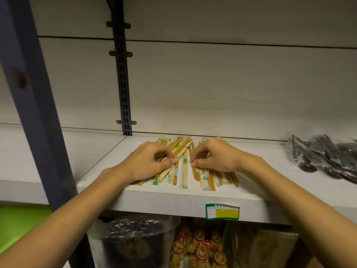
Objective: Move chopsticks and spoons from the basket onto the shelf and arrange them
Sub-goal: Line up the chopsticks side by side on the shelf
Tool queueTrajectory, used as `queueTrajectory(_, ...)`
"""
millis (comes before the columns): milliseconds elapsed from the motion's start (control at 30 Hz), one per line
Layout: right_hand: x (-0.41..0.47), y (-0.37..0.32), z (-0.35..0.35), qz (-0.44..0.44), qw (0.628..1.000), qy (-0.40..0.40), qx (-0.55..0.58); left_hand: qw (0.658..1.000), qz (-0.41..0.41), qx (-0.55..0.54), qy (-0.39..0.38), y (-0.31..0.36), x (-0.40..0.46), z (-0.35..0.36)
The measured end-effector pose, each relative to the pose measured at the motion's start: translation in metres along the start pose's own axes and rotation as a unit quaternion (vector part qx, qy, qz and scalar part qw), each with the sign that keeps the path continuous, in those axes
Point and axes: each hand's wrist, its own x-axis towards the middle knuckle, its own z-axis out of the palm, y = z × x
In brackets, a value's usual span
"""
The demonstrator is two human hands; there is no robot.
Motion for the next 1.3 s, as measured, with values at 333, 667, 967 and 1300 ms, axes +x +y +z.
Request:
queueTrajectory(333,-0.002,-0.012,0.007,0.069,0.998,0.001,-0.001,1.000,0.006,-0.025,-0.011,-0.002,-0.004,0.003)
queueTrajectory(667,0.006,-0.020,0.010,0.122,0.991,-0.015,-0.056,1.000,-0.018,-0.025,-0.003,0.001,-0.005,0.003)
queueTrajectory(967,-0.001,-0.030,0.008,0.142,0.987,0.004,-0.077,0.999,-0.023,-0.038,-0.023,0.004,-0.008,0.000)
queueTrajectory(1300,-0.006,-0.036,0.012,0.183,0.981,0.011,-0.059,0.998,-0.038,0.008,-0.053,0.014,-0.008,-0.003)
